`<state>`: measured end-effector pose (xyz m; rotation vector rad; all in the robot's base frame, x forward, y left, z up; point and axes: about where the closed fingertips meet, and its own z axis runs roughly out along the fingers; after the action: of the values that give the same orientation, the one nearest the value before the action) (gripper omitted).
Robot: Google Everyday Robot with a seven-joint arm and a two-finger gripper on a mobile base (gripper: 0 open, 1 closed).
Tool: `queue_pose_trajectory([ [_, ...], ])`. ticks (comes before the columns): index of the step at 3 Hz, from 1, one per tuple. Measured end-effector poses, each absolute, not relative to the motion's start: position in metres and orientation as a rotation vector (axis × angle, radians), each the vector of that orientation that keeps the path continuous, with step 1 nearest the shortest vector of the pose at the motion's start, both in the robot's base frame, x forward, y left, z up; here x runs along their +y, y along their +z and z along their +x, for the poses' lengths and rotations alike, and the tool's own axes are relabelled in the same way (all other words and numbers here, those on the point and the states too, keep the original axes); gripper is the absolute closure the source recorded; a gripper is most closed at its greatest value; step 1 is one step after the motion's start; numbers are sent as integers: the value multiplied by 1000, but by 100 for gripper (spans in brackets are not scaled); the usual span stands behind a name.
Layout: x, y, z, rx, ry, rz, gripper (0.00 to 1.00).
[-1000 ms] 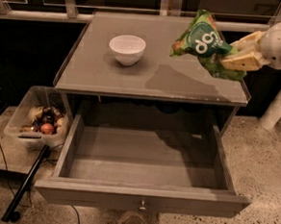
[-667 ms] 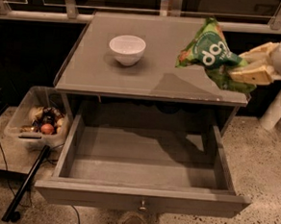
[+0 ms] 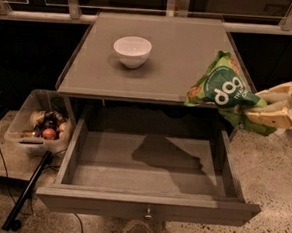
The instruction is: Place green rice chip bag into top drawer
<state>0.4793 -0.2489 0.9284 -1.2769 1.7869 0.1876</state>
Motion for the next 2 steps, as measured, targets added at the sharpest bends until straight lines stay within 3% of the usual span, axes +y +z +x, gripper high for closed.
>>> queue_pose_trajectory([
  [2,-235,910,488,1810,213,-1291,100],
])
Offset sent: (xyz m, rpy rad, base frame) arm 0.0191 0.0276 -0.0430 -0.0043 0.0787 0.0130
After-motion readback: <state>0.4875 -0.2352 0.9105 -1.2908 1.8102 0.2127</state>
